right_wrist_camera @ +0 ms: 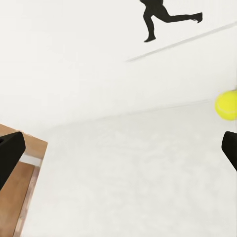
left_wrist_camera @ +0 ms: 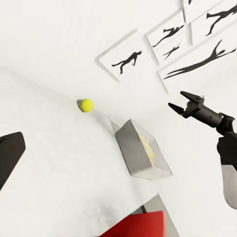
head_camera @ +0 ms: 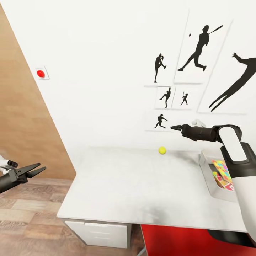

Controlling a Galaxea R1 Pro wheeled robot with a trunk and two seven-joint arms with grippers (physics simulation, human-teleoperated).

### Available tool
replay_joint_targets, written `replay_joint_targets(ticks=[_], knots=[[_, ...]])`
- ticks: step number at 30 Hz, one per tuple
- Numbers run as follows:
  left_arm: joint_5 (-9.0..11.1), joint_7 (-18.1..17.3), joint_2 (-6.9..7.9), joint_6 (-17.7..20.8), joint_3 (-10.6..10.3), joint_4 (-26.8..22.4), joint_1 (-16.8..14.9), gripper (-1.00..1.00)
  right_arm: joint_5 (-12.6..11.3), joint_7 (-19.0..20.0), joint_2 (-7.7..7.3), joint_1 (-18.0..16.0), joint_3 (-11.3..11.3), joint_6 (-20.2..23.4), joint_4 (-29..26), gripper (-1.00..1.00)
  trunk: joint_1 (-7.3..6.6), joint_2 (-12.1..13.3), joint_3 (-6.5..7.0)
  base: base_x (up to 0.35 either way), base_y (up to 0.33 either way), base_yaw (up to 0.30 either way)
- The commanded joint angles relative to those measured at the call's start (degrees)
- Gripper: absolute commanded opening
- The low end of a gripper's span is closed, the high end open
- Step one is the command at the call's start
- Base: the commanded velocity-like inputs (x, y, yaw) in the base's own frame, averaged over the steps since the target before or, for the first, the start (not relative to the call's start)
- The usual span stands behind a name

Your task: Put all the toys in the child's room - the three board games (two on the bed and one on the table), the two jigsaw puzzles on the table, and the tennis ball on the table - inside the toy box on the table in the child's room.

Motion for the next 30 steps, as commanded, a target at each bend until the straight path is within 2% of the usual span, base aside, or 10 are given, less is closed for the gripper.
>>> replay_joint_targets(ticks=[1,13,23,30], knots=[[-0.1,-0.2,-0.01,0.6,0.0,0.0,-0.1,1.0,-0.6,-0.6,-0.06,0.0,0.1,0.1,0.0,1.0,0.06,-0.1,-0.02,0.256,0.0,0.036],[-0.1,-0.2,0.08,-0.2,0.2,0.0,-0.1,1.0,-0.5,-0.6,-0.14,0.1,0.2,0.1,0.7,1.0,0.06,-0.1,1.12,0.048,0.001,0.006],[-0.2,-0.2,0.16,-0.3,0.1,0.0,-0.1,1.0,-0.5,-0.6,-0.12,0.1,0.3,0.1,0.7,1.0,0.06,-0.1,2.04,0.006,0.079,0.0],[-0.3,-0.2,0.1,-0.4,0.1,0.0,-0.1,1.0,-0.4,-0.6,-0.09,0.2,0.1,0.1,0.8,1.0,0.06,-0.1,2.27,0.127,0.004,-0.015]])
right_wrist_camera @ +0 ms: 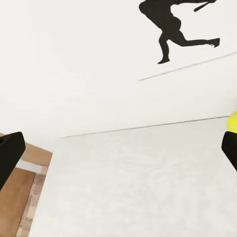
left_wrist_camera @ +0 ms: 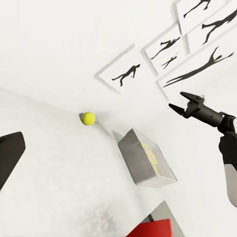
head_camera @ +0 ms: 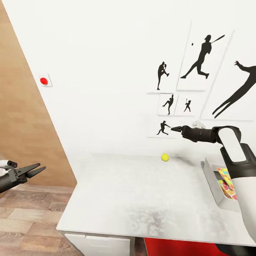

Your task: Put all the toys in the child's room - the three board games (two on the bed and one on the table), the two jigsaw puzzles on the table, and the tennis ball on the table - inside the toy box on the table in the child's room.

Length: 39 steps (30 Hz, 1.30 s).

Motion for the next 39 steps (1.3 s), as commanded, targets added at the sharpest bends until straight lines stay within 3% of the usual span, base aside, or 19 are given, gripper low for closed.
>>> replay_joint_targets(ticks=[1,27,39], knots=[[-0.1,-0.2,0.01,0.6,0.0,0.0,0.0,1.0,-0.6,-0.6,-0.05,-0.1,0.1,0.1,0.0,1.0,0.04,-0.1,-0.12,0.039,0.001,-0.003],[0.0,-0.2,0.33,0.6,0.2,0.0,0.0,1.0,-0.4,-0.6,-0.06,0.1,0.1,0.1,0.1,1.0,0.04,-0.1,-0.11,0.059,0.028,0.0],[0.0,-0.2,0.34,0.6,0.2,0.0,0.0,1.0,-0.3,-0.6,-0.06,0.0,0.1,0.1,0.2,1.0,0.04,-0.1,0.39,0.017,0.065,-0.1]])
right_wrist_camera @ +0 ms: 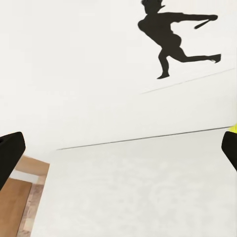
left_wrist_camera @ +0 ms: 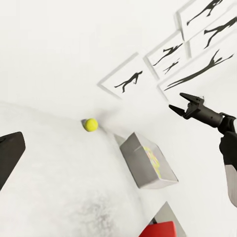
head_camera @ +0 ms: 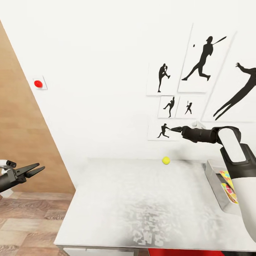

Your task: Put all the toys in the child's room - the three board games (two on the bed and one on the table), the two jigsaw puzzles on the table, and the tennis ball on the table - inside the toy box on the table in the child's room.

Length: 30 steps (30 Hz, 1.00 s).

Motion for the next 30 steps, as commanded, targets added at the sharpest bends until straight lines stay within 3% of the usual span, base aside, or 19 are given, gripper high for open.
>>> replay_joint_targets(ticks=[1,10,30], knots=[[-0.1,-0.2,0.01,0.6,0.0,0.0,0.0,1.0,-0.6,-0.6,-0.06,-0.1,0.1,0.1,0.0,1.0,0.04,-0.1,-0.11,0.005,0.012,-0.049],[-0.1,-0.2,0.01,0.6,0.0,0.0,0.0,1.0,-0.6,-0.6,-0.07,-0.1,0.2,0.1,0.0,1.0,0.04,-0.1,0.14,0.023,0.003,-0.13],[-0.1,-0.2,0.01,0.6,0.1,0.0,0.0,1.0,-0.6,-0.6,0.06,-0.1,0.5,0.1,0.2,1.0,0.04,-0.1,0.16,0.027,0.0,-0.006]])
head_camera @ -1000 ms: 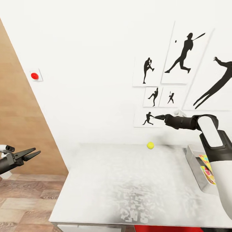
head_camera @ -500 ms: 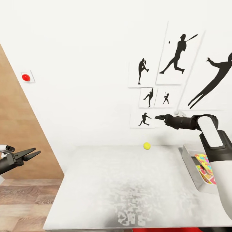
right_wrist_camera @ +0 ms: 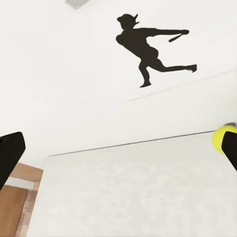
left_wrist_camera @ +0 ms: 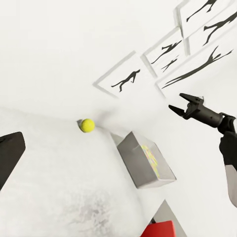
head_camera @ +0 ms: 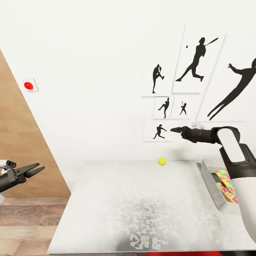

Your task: Put all the toys in the child's room - the three board games (two on the bed and one on the table), the two jigsaw puzzles on the table, and the tennis ball on the table - inside the toy box on the table in the child's room.

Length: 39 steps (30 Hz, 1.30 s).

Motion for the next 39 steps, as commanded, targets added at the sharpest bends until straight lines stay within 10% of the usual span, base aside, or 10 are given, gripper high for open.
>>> replay_joint_targets(ticks=[1,9,18,39], knots=[[-0.1,-0.2,0.01,0.6,0.0,0.0,0.0,1.0,-0.6,-0.6,0.04,0.0,0.1,0.1,0.4,1.0,0.04,-0.1,-0.13,0.0,0.0,0.0],[-0.1,-0.2,0.01,0.6,0.0,0.0,0.0,1.0,-0.1,-2.0,0.61,-0.1,0.3,0.1,9.5,1.0,0.04,-0.1,-0.13,0.0,0.0,0.0],[0.0,-0.2,0.01,0.6,0.1,0.0,0.0,1.0,1.0,-11.3,5.88,-2.0,3.8,0.1,19.1,1.0,0.04,-0.1,-0.13,0.0,0.0,0.0],[0.2,-0.2,-0.08,0.6,-0.3,-0.9,0.0,1.0,1.2,-14.5,8.91,-4.8,4.1,0.0,21.6,1.0,0.04,-0.1,-1.22,0.0,0.0,0.0]])
